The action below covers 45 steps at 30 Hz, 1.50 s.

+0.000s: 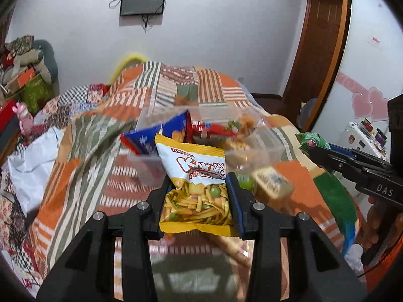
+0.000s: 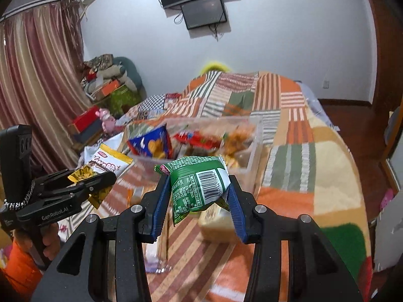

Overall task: Organize snacks
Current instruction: 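Lower both bags into the clear box and open both grippers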

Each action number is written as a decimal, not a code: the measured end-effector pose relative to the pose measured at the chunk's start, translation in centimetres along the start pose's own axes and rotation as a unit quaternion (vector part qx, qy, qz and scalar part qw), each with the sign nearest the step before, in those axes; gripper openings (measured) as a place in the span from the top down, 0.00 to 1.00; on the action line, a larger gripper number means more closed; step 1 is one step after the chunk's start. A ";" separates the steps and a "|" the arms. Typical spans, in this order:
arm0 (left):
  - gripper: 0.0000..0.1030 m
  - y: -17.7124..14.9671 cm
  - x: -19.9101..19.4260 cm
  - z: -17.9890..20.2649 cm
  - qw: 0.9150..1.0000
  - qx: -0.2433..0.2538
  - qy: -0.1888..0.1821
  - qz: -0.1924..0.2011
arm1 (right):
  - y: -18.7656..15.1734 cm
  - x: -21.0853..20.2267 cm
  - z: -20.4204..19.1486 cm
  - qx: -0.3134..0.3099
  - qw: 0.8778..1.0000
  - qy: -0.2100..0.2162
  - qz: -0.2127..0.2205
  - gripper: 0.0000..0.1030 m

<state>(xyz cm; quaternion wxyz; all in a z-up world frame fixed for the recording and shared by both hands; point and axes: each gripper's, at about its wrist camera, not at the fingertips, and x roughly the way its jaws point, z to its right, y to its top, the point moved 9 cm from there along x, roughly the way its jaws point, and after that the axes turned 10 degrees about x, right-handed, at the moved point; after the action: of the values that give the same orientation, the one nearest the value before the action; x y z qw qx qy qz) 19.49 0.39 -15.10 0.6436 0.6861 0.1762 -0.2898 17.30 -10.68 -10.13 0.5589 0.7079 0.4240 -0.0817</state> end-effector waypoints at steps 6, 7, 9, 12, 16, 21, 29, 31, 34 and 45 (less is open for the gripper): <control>0.61 2.3 2.5 0.2 1.000 -0.008 -0.013 0.003 | 1.8 1.4 0.9 0.008 1.000 -0.008 0.010 0.60; 0.61 2.7 3.1 0.3 1.000 -0.009 -0.017 0.002 | 2.1 1.7 1.0 0.011 1.000 -0.009 0.010 0.60; 0.61 3.1 3.8 0.4 1.000 -0.009 -0.023 0.000 | 2.4 2.3 1.4 0.015 1.000 -0.010 0.009 0.60; 0.61 3.9 5.1 0.7 1.000 -0.004 -0.026 -0.003 | 2.7 3.4 1.8 0.019 1.000 -0.013 0.005 0.60; 0.61 5.1 7.1 1.0 0.999 0.001 -0.034 -0.009 | 3.0 5.0 2.3 0.020 1.000 -0.016 -0.005 0.60; 0.61 6.7 9.5 1.3 0.999 0.011 -0.034 -0.013 | 3.4 7.1 2.8 0.016 0.999 -0.022 -0.018 0.60; 0.61 8.1 13.6 1.5 0.998 0.011 -0.047 -0.037 | 3.4 9.0 3.7 0.009 0.999 -0.022 -0.043 0.60; 0.61 8.1 14.5 1.4 0.998 0.010 -0.048 -0.043 | 3.4 9.1 3.6 0.006 0.999 -0.023 -0.044 0.60; 0.61 7.9 15.9 1.4 0.997 0.010 -0.049 -0.056 | 2.9 9.7 3.6 0.007 0.998 -0.018 -0.057 0.61; 0.53 7.9 16.4 1.4 0.997 0.010 -0.046 -0.066 | 2.8 10.0 3.3 0.002 0.997 -0.026 -0.066 0.58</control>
<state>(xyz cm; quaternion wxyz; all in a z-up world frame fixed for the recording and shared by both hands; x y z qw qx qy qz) 36.70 -3.97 -19.17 0.6235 0.6652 0.1882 -0.3651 26.70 -8.50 -15.20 0.5614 0.6772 0.4551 -0.1379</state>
